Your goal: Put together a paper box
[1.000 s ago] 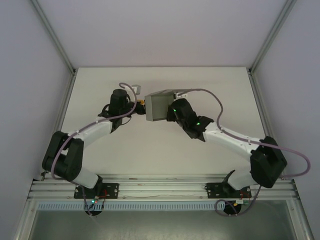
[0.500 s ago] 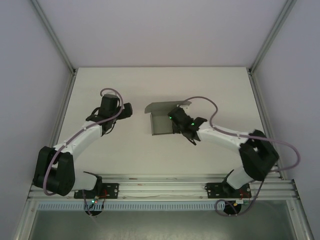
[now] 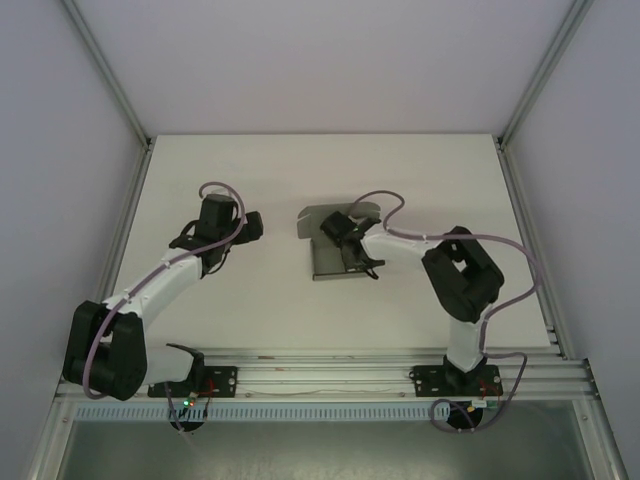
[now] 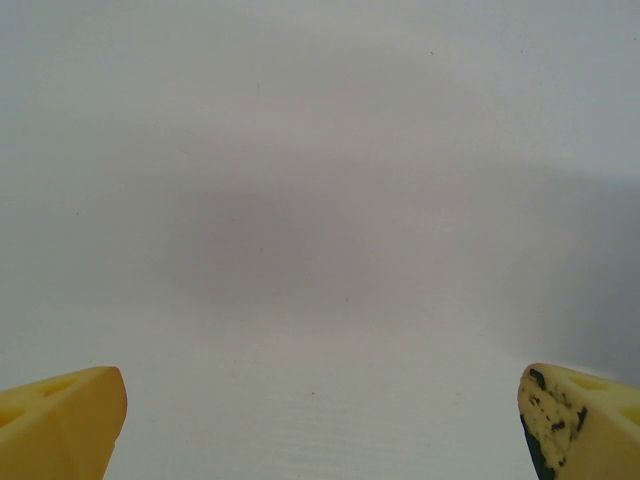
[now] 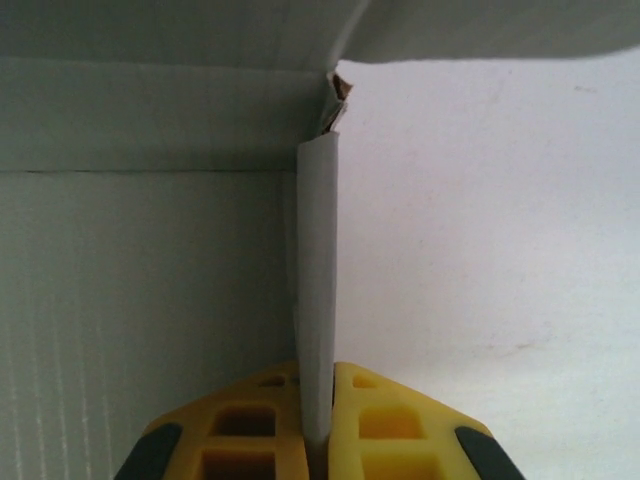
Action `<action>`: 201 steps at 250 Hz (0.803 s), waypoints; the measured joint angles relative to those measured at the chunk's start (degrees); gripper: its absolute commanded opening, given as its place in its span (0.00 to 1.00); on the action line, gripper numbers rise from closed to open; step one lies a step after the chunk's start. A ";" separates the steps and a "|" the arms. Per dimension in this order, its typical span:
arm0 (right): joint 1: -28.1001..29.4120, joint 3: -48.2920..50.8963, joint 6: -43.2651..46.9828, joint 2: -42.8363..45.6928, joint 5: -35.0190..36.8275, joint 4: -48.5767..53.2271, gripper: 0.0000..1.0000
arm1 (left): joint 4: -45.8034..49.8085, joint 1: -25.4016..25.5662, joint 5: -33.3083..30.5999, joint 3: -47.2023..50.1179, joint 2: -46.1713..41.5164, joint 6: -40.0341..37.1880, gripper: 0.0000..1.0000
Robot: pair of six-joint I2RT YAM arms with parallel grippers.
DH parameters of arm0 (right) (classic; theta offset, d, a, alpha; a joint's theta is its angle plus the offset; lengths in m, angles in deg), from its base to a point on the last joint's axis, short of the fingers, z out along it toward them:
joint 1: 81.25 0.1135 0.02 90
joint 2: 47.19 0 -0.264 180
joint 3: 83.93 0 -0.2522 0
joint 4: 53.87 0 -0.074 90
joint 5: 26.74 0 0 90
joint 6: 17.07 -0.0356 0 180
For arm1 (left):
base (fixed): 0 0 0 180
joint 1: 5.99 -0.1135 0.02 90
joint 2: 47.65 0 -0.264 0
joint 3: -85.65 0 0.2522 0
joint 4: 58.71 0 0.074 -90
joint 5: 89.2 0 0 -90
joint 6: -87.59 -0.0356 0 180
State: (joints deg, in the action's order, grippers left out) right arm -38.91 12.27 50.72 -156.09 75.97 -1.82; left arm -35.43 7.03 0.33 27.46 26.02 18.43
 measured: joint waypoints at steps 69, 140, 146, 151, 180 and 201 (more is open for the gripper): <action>0.28 -7.28 -3.43 -6.88 5.57 7.63 0.12 | -0.17 0.00 -0.11 0.70 -1.25 -0.50 1.00; 0.35 -8.26 -5.11 -8.46 9.22 9.86 0.20 | -0.13 0.00 -0.26 0.70 -2.34 -1.46 1.00; 0.33 -8.07 -5.07 -8.22 9.20 9.77 0.22 | -0.13 0.00 -0.24 0.70 -2.51 -1.46 1.00; 0.24 -7.85 -4.94 -7.96 9.14 9.66 0.23 | -0.13 0.00 -0.24 0.72 -2.67 -1.44 1.00; -0.13 -5.86 -3.50 -5.31 7.72 8.46 0.38 | -0.13 0.00 0.24 0.72 -3.52 -1.46 1.00; -0.31 -4.48 -2.86 -1.86 6.34 7.28 0.44 | -0.15 0.00 1.22 0.72 -4.09 -1.51 1.00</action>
State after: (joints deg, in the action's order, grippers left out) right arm -39.21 7.79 47.85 -157.95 82.31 5.45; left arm -35.58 7.03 1.56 28.18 21.93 16.93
